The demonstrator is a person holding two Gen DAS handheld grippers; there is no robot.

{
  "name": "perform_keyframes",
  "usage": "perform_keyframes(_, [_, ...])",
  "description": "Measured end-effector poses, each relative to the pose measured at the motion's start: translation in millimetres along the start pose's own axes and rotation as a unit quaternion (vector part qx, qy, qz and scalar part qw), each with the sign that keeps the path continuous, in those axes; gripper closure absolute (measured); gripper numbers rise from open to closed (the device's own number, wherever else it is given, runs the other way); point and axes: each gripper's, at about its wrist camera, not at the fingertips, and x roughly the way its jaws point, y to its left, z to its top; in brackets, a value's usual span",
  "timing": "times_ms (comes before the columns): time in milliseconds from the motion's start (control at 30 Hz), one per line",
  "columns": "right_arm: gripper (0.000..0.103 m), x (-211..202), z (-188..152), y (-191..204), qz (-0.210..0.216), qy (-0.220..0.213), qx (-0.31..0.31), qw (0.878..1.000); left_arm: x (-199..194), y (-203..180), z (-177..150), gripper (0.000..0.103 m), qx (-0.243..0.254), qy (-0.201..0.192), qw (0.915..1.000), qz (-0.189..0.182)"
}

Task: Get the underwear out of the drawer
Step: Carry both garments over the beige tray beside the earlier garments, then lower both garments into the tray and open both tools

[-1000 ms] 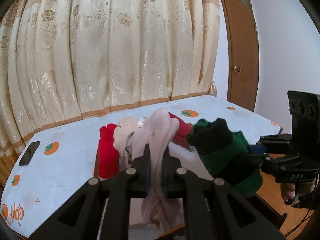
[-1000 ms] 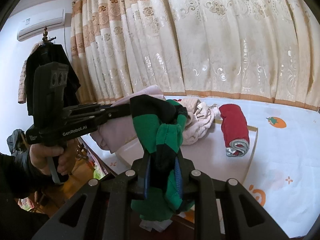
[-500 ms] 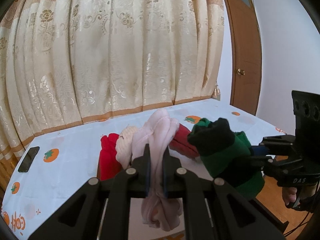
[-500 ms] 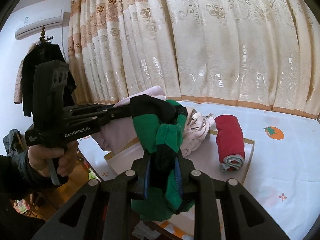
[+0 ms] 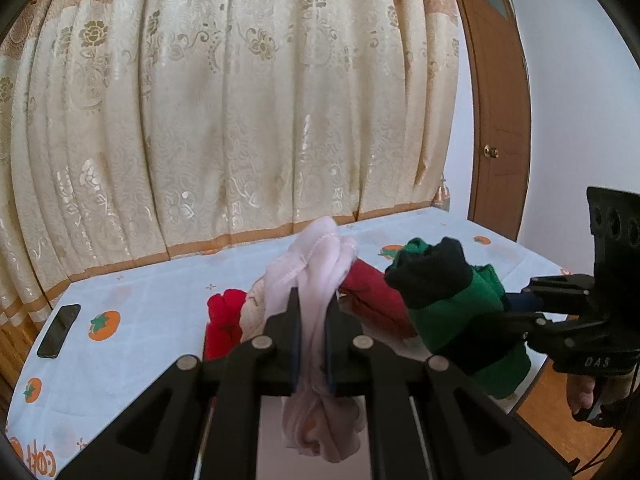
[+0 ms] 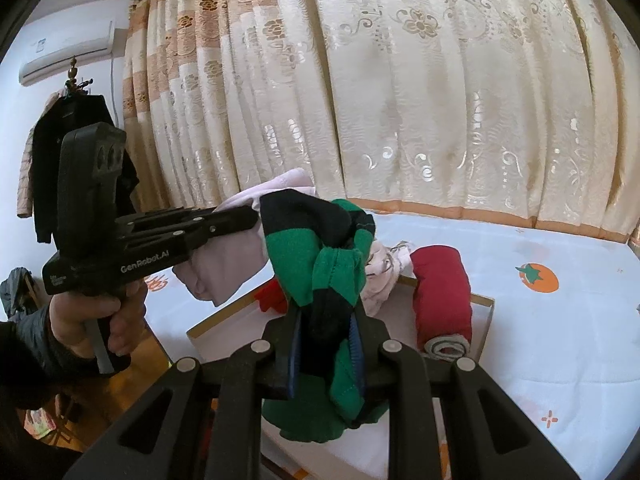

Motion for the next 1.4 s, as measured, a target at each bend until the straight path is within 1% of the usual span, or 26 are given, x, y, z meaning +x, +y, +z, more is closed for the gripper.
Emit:
perform_keyframes(300, [0.080,8,13,-15,-0.019,0.005,0.011,1.000,15,6,15,0.097,-0.013,0.004,0.9999,-0.001])
perform_keyframes(400, [0.080,11,19,-25,-0.025,0.004,0.024,0.999,20,9,20,0.097,-0.018,0.003,0.9998,0.002])
perform_keyframes(733, [0.080,34,34,-49,-0.051,0.024,0.057,0.997,54,13,35,0.097,-0.031,0.024,0.9992,0.003])
perform_keyframes(1033, [0.080,62,43,-68,-0.090,0.050,0.075,0.992,87,13,35,0.097,-0.046,0.052,0.9975,0.007])
perform_keyframes(1333, [0.080,94,44,-85,-0.101,0.073,0.103,0.987,111,8,34,0.097,-0.065,0.079,0.9947,-0.011])
perform_keyframes(1400, [0.080,100,43,-85,-0.105,0.079,0.103,0.986,120,1,33,0.097,-0.059,0.083,0.9947,-0.010])
